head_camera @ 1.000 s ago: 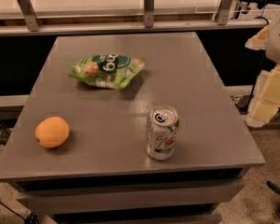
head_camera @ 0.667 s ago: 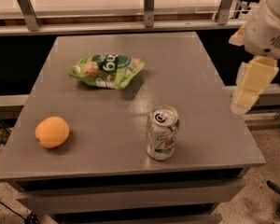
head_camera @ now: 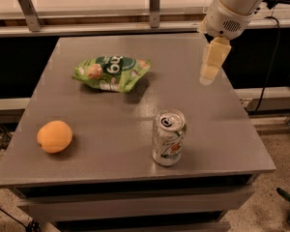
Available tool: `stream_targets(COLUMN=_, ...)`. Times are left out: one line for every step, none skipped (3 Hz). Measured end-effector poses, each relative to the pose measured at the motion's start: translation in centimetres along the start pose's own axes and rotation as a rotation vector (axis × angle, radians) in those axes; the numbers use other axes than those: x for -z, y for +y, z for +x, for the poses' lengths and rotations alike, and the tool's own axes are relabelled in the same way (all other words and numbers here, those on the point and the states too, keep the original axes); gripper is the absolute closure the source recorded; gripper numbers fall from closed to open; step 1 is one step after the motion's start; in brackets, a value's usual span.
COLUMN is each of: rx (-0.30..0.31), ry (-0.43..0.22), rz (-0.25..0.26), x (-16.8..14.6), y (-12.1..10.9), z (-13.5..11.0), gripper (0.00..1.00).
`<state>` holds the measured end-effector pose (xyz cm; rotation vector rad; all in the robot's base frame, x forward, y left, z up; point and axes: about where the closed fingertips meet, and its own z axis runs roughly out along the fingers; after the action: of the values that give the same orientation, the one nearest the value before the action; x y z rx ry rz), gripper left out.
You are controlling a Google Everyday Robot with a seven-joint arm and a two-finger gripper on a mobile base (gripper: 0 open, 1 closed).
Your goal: Move green rice chip bag near 7up can
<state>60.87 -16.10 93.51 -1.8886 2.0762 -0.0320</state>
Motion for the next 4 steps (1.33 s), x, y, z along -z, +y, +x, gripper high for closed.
stream_targets(rx=0.009, ry=-0.131, rz=0.001, x=-4.0, y=-4.6, z=-3.5, gripper=0.00)
stream_targets(rx=0.009, ry=-0.132, rz=0.001, x=-4.0, y=-4.6, z=-3.5, gripper=0.00)
stream_targets(rx=0.035, ry=-0.249, rz=-0.034, x=-4.2, y=-4.2, z=-5.1, gripper=0.00)
stream_targets(rx=0.110, ry=-0.512, rz=-0.084, x=-3.6, y=-3.5, z=-8.7, gripper=0.00)
